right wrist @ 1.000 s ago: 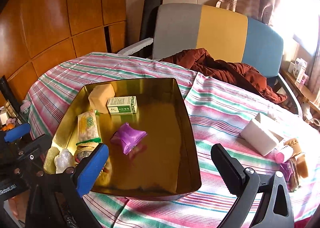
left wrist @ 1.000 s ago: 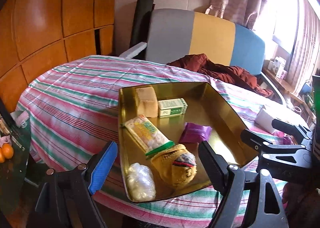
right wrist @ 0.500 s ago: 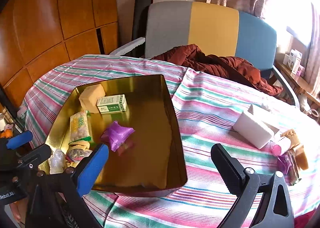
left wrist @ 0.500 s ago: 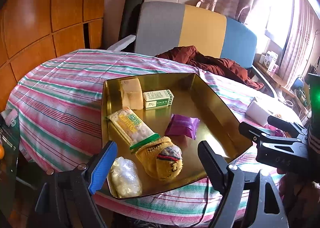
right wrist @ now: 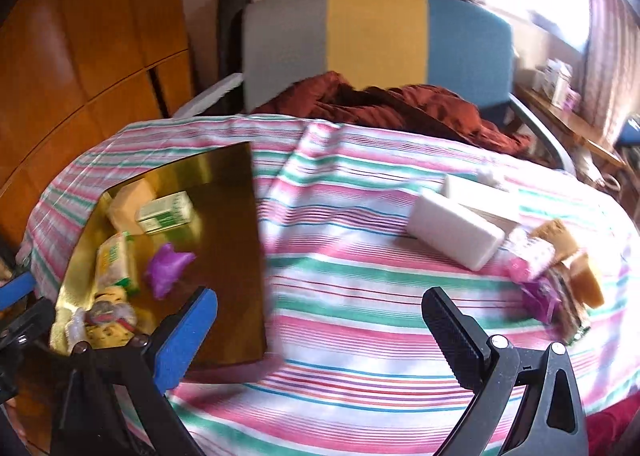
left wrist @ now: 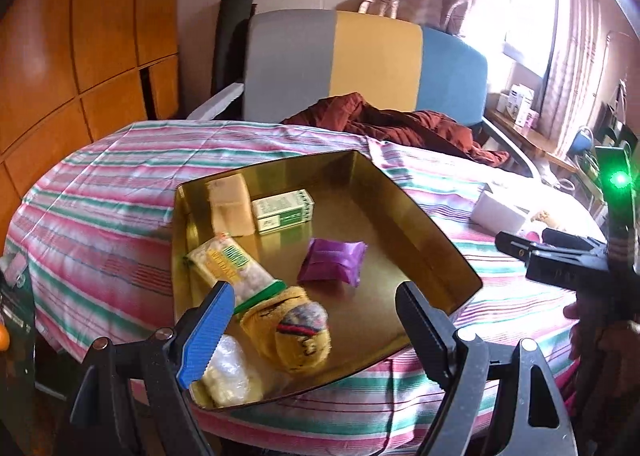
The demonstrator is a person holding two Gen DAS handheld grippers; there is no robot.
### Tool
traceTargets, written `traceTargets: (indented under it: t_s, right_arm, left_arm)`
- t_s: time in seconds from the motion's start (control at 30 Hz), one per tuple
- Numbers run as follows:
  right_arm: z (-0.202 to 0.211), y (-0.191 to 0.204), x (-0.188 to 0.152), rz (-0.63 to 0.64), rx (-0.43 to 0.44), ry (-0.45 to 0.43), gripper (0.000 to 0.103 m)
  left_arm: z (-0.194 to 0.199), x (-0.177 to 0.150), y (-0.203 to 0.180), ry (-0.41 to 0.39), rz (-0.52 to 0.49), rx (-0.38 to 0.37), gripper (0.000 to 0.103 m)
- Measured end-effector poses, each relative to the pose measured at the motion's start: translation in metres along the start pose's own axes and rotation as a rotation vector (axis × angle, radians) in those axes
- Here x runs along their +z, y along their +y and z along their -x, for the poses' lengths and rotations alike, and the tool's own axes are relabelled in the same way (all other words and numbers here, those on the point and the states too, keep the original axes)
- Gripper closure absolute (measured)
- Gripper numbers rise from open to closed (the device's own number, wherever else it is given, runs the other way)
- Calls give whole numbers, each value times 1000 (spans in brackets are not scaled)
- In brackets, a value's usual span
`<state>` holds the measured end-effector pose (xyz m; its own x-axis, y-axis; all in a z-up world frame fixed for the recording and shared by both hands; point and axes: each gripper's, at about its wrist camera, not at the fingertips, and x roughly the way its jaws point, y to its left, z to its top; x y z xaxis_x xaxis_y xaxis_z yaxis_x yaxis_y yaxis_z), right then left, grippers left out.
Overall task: Organize objects
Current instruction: 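Move the right gripper back toward the yellow sponges and soap bars, then grasp the white soap bar with the left gripper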
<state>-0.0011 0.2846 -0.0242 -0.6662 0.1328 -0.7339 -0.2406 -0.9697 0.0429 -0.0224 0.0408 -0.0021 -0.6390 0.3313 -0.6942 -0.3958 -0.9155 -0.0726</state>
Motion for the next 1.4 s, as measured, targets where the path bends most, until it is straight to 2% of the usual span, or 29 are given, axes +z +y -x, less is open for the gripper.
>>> traceTargets:
  t_s: [0.23, 0.47, 0.63, 0.77, 0.87, 0.93, 1.07, 1.27, 1.4]
  right_arm:
    - [-2, -74, 6, -118, -45, 77, 0]
    - [-4, -151, 8, -277, -93, 115, 0]
    - [-11, -189, 18, -256, -148, 133, 0]
    - [-20, -216, 22, -270, -155, 111, 0]
    - [-24, -236, 19, -345, -149, 71, 0]
    - [-28, -252, 14, -424, -149, 75, 0]
    - [-22, -267, 12, -517, -117, 46, 0]
    - [-17, -265, 14, -512, -102, 32, 0]
    - [-16, -266, 13, -519, -94, 33, 0]
  left_arm:
    - [-5, 10, -30, 8, -69, -56, 19]
    - [-14, 14, -63, 31, -154, -103, 19]
    - [-19, 20, -83, 40, -191, -151, 18]
    - [-26, 26, -105, 58, -222, -200, 16]
    - [-34, 30, -122, 85, -237, -231, 16]
    - [-41, 34, -132, 101, -236, -251, 16]
    - [-57, 45, -163, 111, -267, -268, 16]
    - [-82, 65, -218, 89, -363, -271, 16]
    - [-112, 80, -245, 143, -346, -303, 16]
